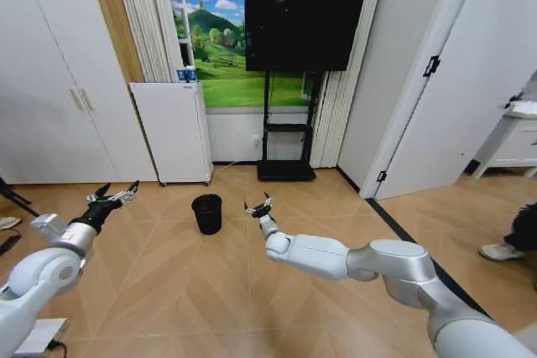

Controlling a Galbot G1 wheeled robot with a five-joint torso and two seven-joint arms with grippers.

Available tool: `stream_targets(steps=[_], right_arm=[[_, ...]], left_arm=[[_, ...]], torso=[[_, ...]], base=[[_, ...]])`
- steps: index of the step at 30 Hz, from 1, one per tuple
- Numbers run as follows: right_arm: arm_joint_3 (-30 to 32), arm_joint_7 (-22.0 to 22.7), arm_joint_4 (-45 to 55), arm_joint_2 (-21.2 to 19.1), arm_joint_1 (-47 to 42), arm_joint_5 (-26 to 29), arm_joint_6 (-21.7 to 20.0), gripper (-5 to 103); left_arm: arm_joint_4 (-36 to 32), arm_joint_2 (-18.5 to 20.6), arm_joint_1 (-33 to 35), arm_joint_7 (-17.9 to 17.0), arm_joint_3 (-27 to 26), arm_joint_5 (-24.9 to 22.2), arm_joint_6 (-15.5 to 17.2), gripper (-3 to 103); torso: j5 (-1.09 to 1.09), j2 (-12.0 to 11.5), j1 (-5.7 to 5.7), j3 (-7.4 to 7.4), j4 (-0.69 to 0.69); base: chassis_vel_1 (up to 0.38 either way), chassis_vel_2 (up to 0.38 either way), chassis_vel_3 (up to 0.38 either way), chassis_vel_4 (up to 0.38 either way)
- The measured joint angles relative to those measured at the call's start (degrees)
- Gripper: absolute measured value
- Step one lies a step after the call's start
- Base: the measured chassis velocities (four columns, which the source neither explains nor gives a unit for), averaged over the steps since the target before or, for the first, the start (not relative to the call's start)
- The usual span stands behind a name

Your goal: Pick up the trash bin and place the garbage on the floor into it.

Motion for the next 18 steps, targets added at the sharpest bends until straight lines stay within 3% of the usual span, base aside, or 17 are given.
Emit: stream_targets(steps=[18], right_arm=[[0.1, 0.0, 0.2, -0.2, -0.1, -0.1, 0.0, 100]], left_arm=[[-0.1, 0.1, 0.0, 0.0, 0.0, -0.1, 0.0, 100]], torso=[[0.01, 0.0, 0.0, 0.0, 0.01]], base=[[0.0, 0.0, 0.0, 0.0]])
